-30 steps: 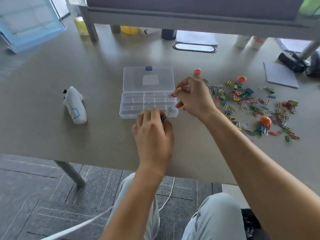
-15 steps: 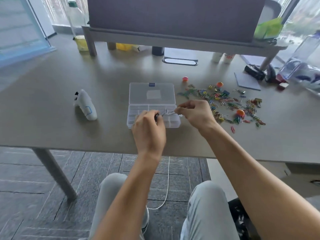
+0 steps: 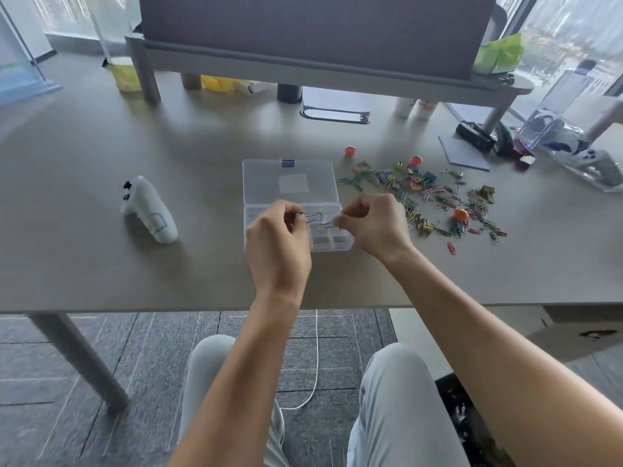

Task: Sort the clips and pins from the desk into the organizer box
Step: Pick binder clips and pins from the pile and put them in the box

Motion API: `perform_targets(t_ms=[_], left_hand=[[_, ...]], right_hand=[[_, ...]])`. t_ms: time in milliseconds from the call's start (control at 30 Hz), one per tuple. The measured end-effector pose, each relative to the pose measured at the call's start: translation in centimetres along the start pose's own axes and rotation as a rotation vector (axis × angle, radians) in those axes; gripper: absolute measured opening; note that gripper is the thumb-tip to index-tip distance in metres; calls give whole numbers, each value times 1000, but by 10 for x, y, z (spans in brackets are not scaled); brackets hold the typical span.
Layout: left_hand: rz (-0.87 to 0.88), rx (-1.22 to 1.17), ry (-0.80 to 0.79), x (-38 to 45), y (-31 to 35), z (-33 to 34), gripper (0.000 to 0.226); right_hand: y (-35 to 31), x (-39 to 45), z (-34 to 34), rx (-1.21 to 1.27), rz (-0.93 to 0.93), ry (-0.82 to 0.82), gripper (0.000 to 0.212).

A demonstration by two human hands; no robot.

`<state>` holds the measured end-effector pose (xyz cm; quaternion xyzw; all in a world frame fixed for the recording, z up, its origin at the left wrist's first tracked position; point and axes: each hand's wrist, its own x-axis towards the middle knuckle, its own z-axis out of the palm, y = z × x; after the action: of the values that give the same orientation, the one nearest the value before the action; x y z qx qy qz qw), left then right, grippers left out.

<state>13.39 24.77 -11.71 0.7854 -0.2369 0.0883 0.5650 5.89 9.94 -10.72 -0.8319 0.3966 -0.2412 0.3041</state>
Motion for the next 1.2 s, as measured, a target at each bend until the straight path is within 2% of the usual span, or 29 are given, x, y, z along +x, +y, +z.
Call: perform_targets(t_ms=[133, 300, 400, 633, 767, 1000, 1200], left_hand=[[-26, -27, 33, 0, 2, -7, 10], [-43, -20, 51, 3, 4, -9, 7], [-46, 3, 43, 8, 3, -5, 7], [-63, 92, -74, 18, 15, 19, 8], [-98, 260, -124, 17, 17, 38, 10], [14, 451, -44, 8, 9, 55, 8], [140, 463, -32, -4, 11, 53, 8]], right_hand=[[-6, -1, 0, -80, -28, -1, 20], [-18, 13, -10, -145, 101, -154, 22], [-22, 15, -13, -166, 99, -183, 23], [-7, 18, -10, -51, 66, -160, 13], [12, 22, -14, 40, 51, -118, 21], [32, 26, -14, 116, -44, -99, 25], [38, 18, -18, 90, -138, -95, 24]])
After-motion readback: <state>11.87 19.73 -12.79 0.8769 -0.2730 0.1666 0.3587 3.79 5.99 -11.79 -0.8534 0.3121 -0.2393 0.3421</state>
